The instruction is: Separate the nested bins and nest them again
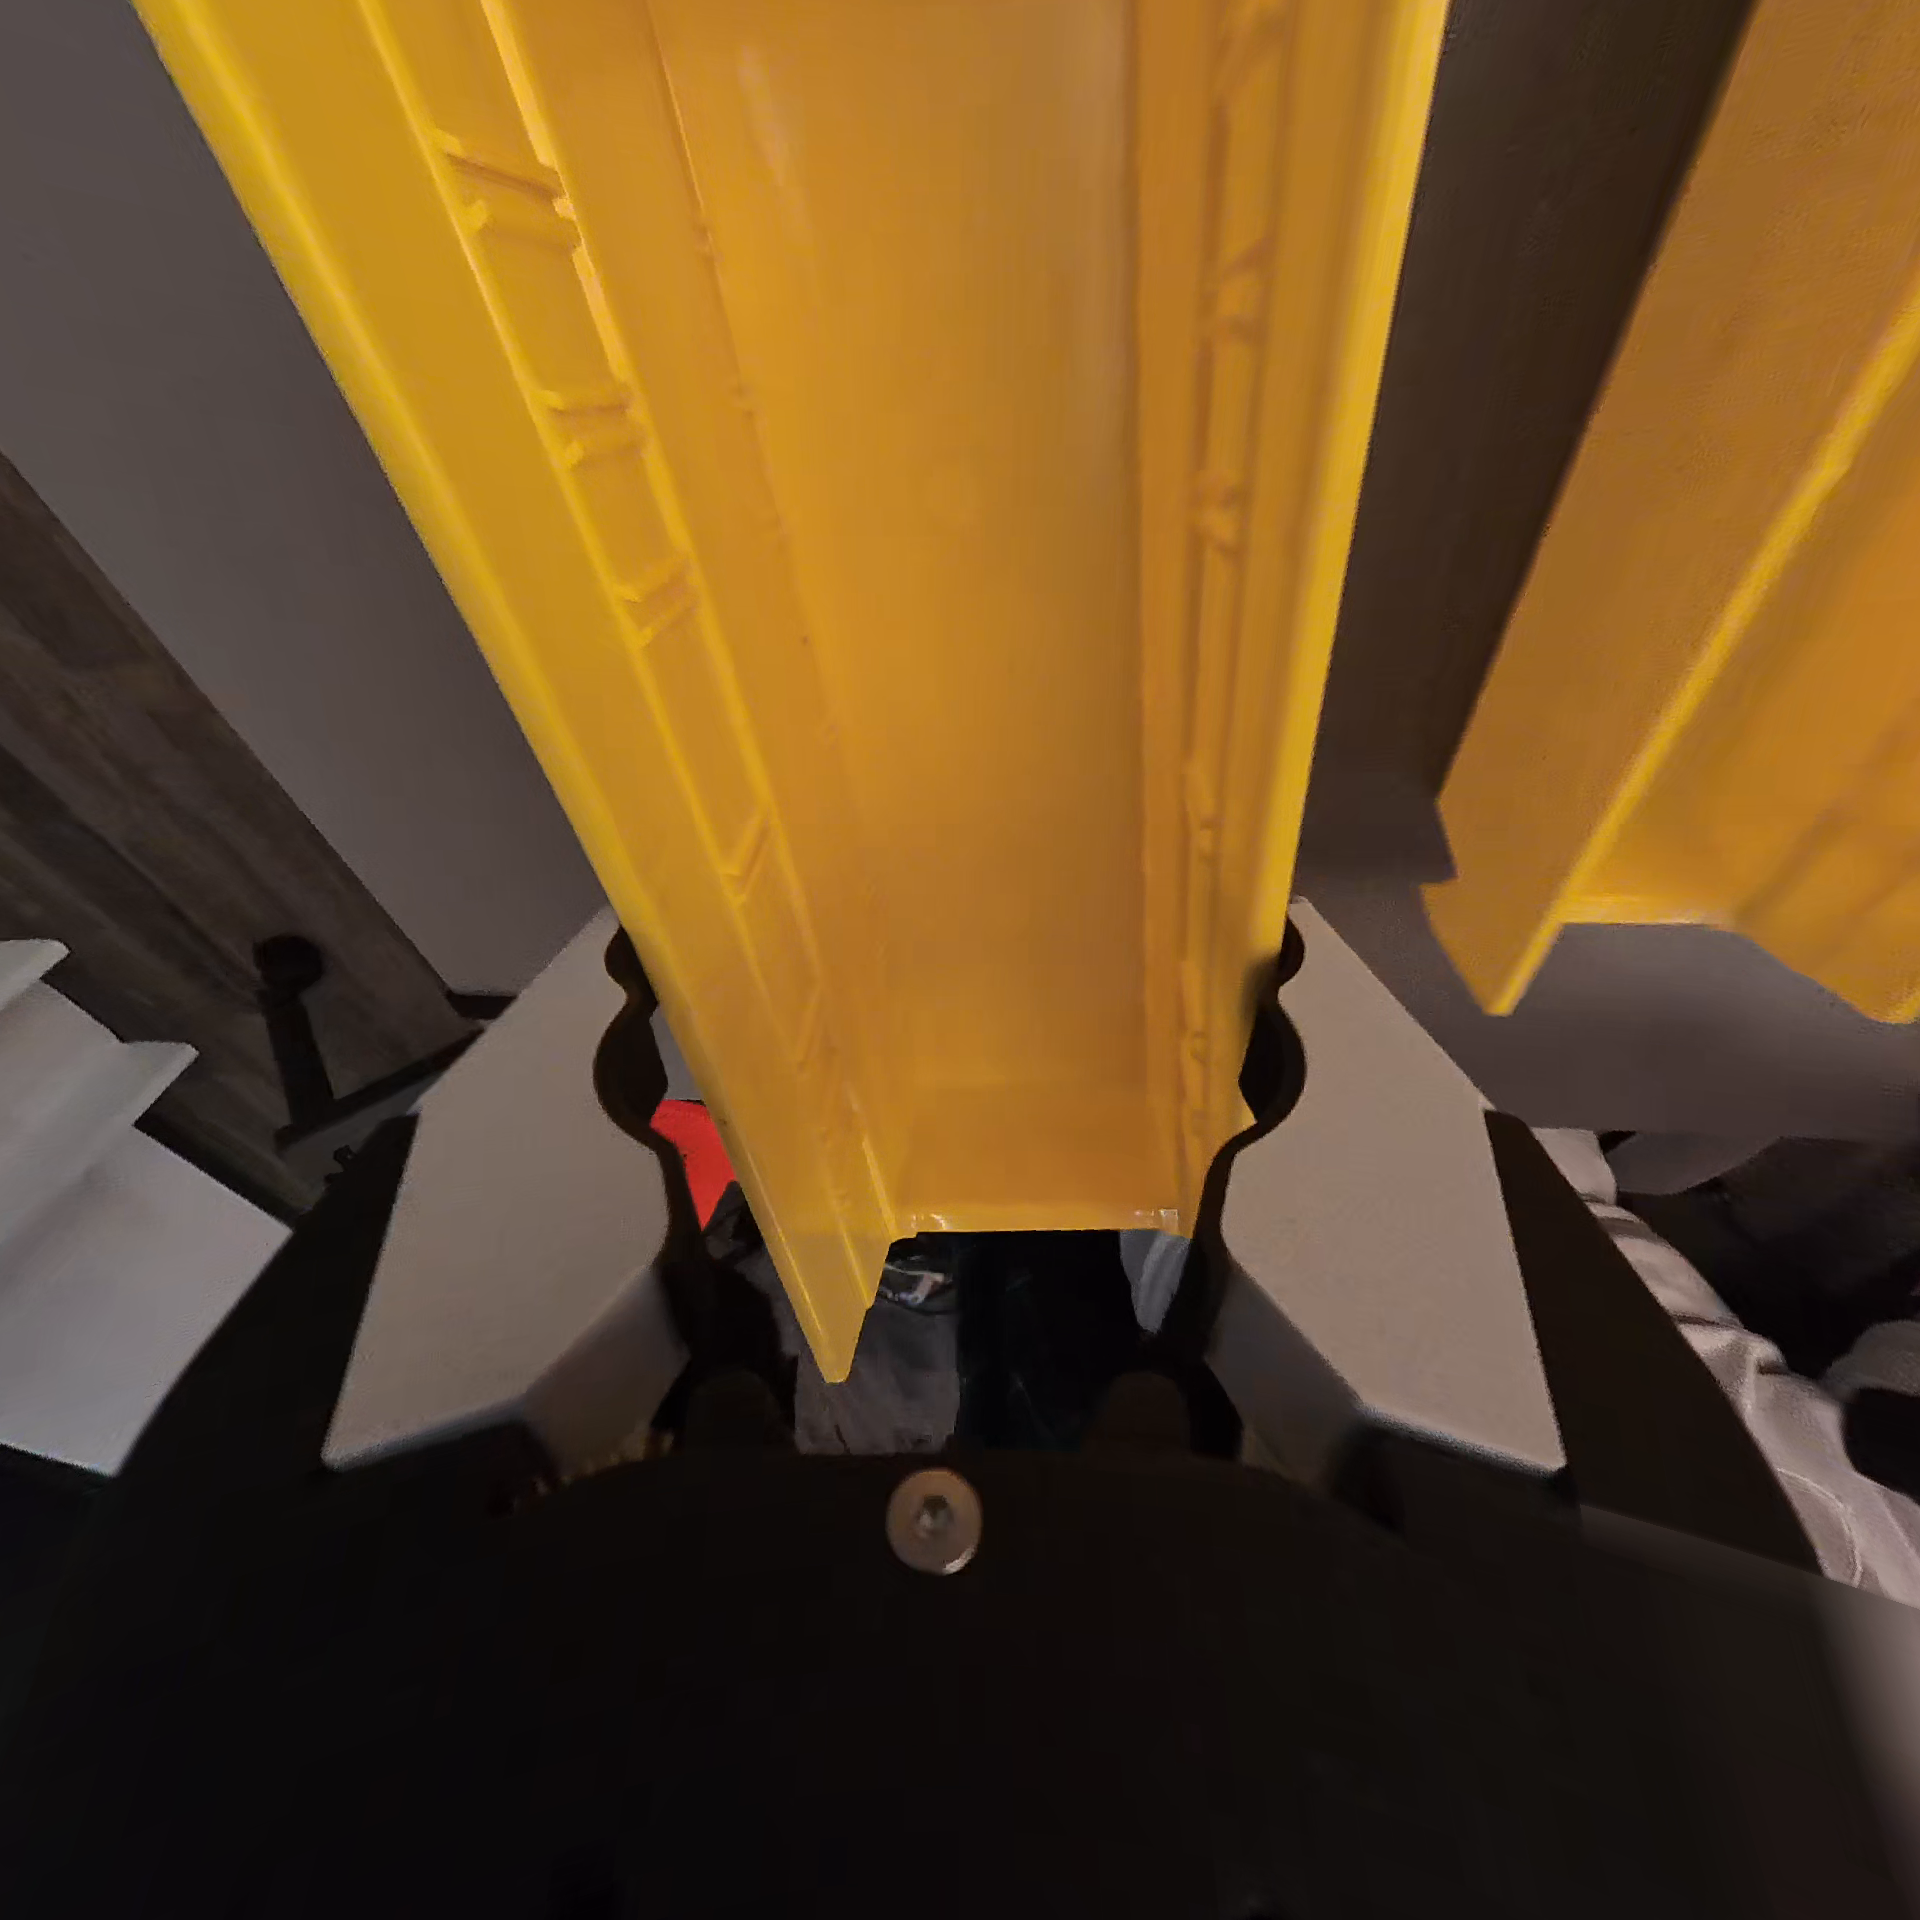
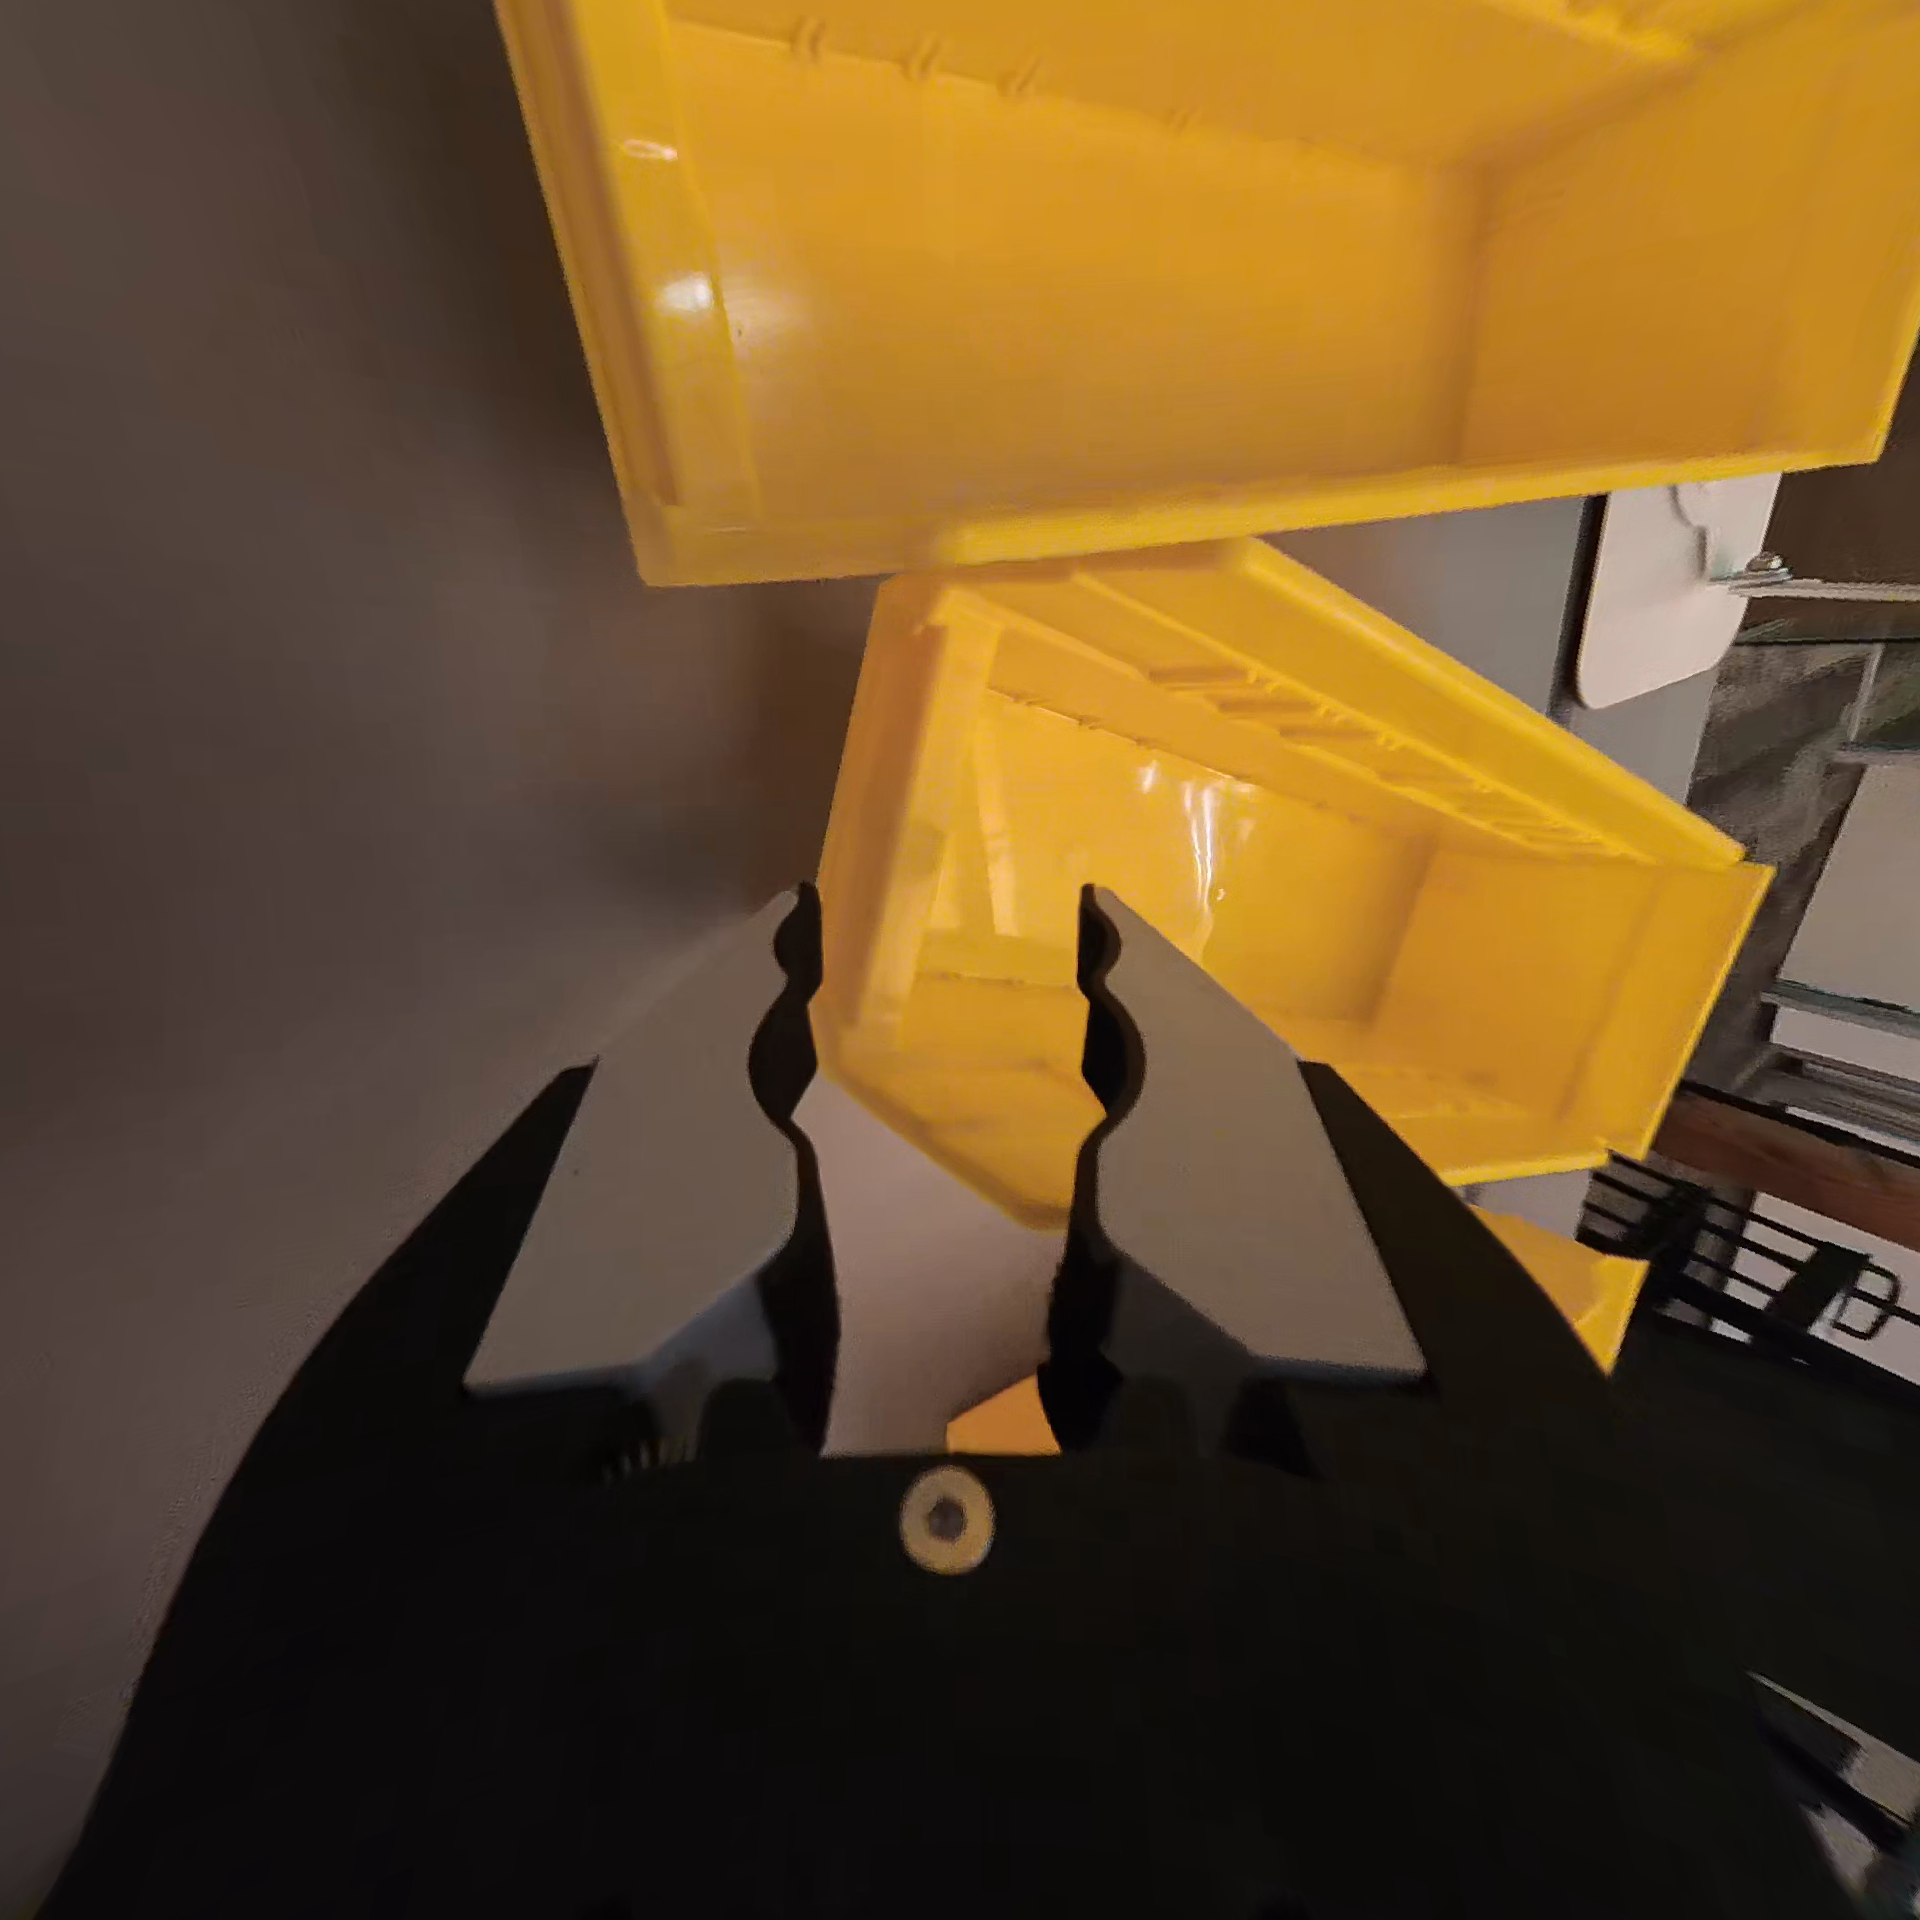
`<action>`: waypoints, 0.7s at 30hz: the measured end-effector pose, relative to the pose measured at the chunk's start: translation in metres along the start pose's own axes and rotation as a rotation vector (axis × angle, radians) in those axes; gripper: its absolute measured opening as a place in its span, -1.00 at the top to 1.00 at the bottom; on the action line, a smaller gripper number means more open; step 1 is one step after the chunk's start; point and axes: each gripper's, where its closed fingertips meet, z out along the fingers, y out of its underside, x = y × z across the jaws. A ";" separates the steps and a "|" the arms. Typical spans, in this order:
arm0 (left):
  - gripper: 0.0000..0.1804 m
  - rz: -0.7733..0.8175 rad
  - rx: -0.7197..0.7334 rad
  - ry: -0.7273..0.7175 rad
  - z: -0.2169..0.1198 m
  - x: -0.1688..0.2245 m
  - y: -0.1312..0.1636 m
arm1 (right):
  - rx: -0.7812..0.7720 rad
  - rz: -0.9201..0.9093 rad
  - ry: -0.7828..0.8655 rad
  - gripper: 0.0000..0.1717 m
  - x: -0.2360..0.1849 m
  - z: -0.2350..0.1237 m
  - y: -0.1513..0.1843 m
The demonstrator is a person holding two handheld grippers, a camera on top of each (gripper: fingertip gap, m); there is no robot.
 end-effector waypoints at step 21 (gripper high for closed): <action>-0.34 0.036 -0.017 0.013 0.080 0.022 -0.035 | -0.258 -0.175 -0.215 0.67 -0.028 0.029 0.047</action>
